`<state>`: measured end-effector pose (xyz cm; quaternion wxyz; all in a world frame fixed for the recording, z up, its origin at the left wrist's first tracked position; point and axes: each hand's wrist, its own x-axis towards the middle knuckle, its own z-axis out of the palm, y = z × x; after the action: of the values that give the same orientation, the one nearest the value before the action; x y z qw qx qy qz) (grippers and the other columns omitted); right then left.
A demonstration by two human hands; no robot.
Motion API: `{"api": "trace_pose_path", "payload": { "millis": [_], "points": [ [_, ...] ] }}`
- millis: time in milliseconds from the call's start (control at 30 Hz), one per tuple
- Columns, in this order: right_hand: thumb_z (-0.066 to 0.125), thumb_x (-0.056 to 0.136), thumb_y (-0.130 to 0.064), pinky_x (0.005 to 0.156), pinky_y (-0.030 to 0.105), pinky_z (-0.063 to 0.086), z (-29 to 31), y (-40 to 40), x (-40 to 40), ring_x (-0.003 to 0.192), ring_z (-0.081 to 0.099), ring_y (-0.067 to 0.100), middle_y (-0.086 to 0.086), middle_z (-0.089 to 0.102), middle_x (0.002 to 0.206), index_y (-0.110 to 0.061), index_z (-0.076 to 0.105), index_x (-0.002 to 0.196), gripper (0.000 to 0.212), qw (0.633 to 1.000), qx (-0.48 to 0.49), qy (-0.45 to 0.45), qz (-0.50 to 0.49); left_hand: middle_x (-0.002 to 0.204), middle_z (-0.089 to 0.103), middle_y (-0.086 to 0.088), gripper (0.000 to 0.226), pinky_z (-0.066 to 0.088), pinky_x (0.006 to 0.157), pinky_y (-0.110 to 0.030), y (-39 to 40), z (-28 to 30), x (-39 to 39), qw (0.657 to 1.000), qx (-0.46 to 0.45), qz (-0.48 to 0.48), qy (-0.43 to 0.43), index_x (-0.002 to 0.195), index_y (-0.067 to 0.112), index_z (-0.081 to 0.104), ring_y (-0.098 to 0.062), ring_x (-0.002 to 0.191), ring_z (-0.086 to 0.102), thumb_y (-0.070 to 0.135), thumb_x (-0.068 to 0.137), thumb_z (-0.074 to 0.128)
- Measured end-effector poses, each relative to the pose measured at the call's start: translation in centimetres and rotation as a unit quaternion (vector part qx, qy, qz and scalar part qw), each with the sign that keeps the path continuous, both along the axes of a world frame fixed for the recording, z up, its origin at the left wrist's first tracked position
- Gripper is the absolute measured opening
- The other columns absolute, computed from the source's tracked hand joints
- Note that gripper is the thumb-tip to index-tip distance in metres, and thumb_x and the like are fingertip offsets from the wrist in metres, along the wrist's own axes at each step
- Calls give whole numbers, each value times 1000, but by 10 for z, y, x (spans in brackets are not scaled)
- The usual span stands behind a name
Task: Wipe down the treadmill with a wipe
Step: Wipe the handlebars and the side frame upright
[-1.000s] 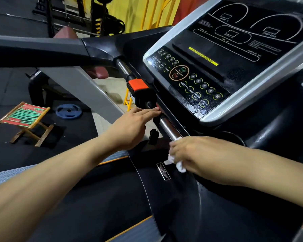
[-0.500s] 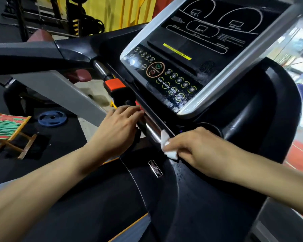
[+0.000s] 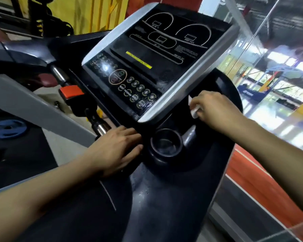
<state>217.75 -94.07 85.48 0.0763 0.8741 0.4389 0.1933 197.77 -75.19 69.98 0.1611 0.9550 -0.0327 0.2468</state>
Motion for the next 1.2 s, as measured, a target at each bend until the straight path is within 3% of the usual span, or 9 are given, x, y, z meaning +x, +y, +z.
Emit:
{"api": "trace_pose_path", "payload": {
  "millis": [200, 367, 467, 533, 667, 900, 1033, 1133, 1200],
  "points": [
    [60, 94, -7, 66, 37, 43, 13, 25, 59, 106, 54, 34, 17, 54, 114, 1, 69, 109, 19, 983, -113, -128, -61, 94, 58, 13, 50, 50, 84, -35, -4, -3, 25, 999, 7, -14, 28, 92, 32, 56, -14, 89, 57, 59, 102, 15],
    [43, 103, -20, 93, 39, 45, -2, 32, 54, 122, 54, 35, 18, 57, 133, -5, 64, 127, 35, 959, -224, -140, -100, 89, 62, 13, 57, 52, 85, -34, -3, -12, 24, 1000, 30, 5, 5, 94, 30, 66, -13, 88, 61, 56, 105, 16],
    [29, 106, -38, 119, 41, 23, -22, 28, 44, 145, 32, 31, 16, 33, 159, -12, 43, 150, 53, 912, -339, -147, -179, 87, 62, 12, 53, 52, 83, -36, -4, -14, 23, 1000, 21, 6, -9, 94, 30, 65, -13, 85, 59, 53, 104, 19],
    [26, 106, -34, 123, 42, 15, -27, 33, 37, 149, 22, 30, 14, 19, 165, -13, 35, 155, 54, 899, -348, -164, -208, 83, 60, 13, 47, 53, 79, -36, -5, -13, 22, 999, 21, 7, -30, 89, 30, 63, -14, 81, 59, 49, 104, 23],
    [27, 108, -25, 113, 46, 32, -29, 40, 26, 144, 26, 36, 14, 38, 151, -21, 52, 144, 44, 879, -371, -236, -186, 84, 59, 12, 47, 51, 81, -36, -3, -13, 20, 1000, 17, 2, -25, 89, 30, 62, -14, 81, 57, 49, 105, 22],
    [44, 101, -7, 94, 41, 52, -19, 35, 53, 129, 52, 35, 20, 49, 142, -2, 53, 134, 35, 968, -186, -106, -134, 90, 61, 11, 55, 47, 87, -33, -4, -11, 20, 1000, 14, 4, 2, 95, 30, 63, -14, 89, 58, 52, 102, 13],
    [46, 99, -24, 123, 39, 24, -36, 41, 67, 154, 17, 31, 18, 19, 165, -1, 19, 158, 68, 953, -276, -38, -115, 86, 59, 11, 54, 47, 84, -33, -3, -12, 21, 1000, 14, 4, 1, 91, 29, 61, -15, 85, 57, 52, 102, 13],
    [52, 98, -24, 115, 35, 37, -48, 50, 54, 142, 42, 31, 14, 44, 154, -12, 42, 150, 54, 935, -341, 44, -85, 84, 59, 11, 49, 47, 80, -32, 0, -14, 23, 1000, 26, 8, -12, 90, 28, 60, -15, 82, 57, 50, 104, 19],
    [52, 95, -17, 114, 37, 39, -59, 53, 39, 138, 47, 30, 8, 46, 154, -30, 37, 152, 60, 926, -361, 106, -19, 87, 61, 11, 52, 48, 82, -33, 2, -14, 23, 1000, 30, 1, -3, 92, 26, 62, -15, 85, 58, 51, 104, 18]
  ]
}}
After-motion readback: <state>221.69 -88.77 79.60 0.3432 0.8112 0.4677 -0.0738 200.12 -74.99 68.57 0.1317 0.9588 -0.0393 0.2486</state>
